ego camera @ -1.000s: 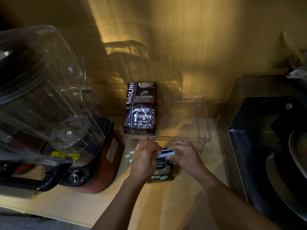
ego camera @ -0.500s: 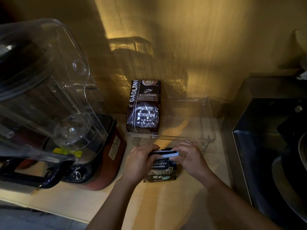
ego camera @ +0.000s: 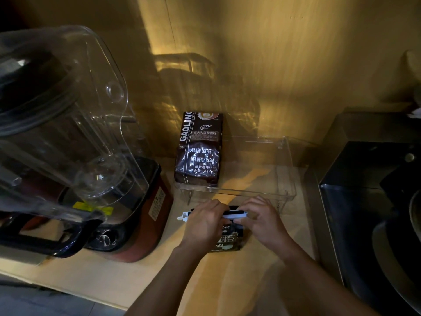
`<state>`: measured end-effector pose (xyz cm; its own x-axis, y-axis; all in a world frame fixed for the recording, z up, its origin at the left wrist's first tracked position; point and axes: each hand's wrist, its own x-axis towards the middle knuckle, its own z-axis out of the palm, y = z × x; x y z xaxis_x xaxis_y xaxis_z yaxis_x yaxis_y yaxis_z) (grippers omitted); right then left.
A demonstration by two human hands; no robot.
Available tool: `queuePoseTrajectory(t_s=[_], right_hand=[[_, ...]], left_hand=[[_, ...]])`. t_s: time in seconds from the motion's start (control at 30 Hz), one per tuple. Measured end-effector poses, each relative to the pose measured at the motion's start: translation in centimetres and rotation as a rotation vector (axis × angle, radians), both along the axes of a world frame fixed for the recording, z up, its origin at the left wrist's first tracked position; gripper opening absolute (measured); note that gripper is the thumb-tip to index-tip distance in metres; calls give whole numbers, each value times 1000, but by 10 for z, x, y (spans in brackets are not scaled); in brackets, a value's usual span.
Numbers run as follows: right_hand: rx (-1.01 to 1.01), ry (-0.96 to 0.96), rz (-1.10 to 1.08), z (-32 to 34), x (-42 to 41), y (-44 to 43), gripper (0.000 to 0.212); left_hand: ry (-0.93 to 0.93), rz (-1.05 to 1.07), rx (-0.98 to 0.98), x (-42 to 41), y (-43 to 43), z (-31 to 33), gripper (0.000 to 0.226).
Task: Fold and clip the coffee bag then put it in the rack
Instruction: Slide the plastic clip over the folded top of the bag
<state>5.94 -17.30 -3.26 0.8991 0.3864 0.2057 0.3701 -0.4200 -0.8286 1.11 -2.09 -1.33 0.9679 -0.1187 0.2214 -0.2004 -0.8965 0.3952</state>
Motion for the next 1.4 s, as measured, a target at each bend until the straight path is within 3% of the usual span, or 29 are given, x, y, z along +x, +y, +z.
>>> queuePoseTrajectory(t_s=[0.43, 0.8, 1.07, 1.27, 1.4], right_hand=[[-54, -69, -7, 1, -6, 2, 13], [-48, -23, -97, 5, -8, -22, 15], [-207, -102, -12, 4, -5, -25, 17], [-397, -307, 71, 3, -5, -5, 20], [-398, -314, 61, 1, -3, 3, 16]], left_hand=[[-21, 1, -41, -2, 0, 0, 7], [29, -26, 16, 8, 12, 9, 22], [49, -14, 3, 6, 9, 7, 17], [2, -19, 16, 4, 8, 6, 18], [0, -10, 20, 2, 12, 7, 18]])
